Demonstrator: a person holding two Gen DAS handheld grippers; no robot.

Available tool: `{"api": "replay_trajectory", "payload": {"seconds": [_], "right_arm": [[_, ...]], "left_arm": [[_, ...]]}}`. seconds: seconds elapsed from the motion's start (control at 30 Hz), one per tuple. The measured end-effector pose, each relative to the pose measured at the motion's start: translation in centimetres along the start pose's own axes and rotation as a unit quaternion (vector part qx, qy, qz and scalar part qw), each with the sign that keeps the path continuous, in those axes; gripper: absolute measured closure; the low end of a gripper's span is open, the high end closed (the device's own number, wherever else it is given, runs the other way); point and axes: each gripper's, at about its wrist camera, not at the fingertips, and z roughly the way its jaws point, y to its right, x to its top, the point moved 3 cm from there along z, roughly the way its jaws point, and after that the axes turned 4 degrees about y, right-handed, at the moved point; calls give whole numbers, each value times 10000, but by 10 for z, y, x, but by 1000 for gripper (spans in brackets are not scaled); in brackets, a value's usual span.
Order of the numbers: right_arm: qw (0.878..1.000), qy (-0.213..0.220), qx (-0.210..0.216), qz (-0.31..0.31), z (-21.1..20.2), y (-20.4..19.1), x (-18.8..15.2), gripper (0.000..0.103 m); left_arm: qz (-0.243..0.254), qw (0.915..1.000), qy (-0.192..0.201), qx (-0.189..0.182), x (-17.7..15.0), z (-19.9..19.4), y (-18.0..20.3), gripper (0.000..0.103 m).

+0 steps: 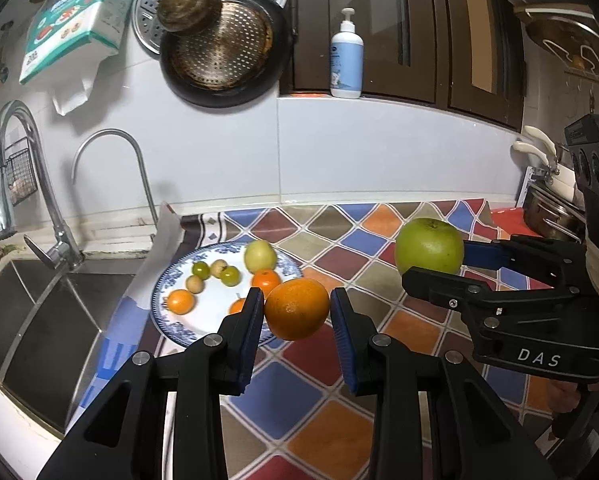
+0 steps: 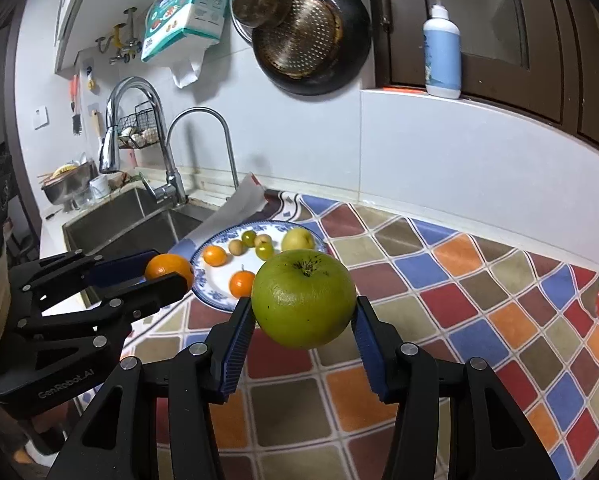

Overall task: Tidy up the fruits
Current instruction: 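Carry the orange in the left gripper while the right gripper carries the green apple to the plate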

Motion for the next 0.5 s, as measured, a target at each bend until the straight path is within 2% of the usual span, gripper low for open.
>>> {"api": "replay_trajectory", "payload": {"seconds": [0.5], "right_arm": [[9998, 169, -63, 73, 29, -53, 19, 52]], "left_arm": [[218, 9996, 151, -8, 8, -3, -66, 69]]}}
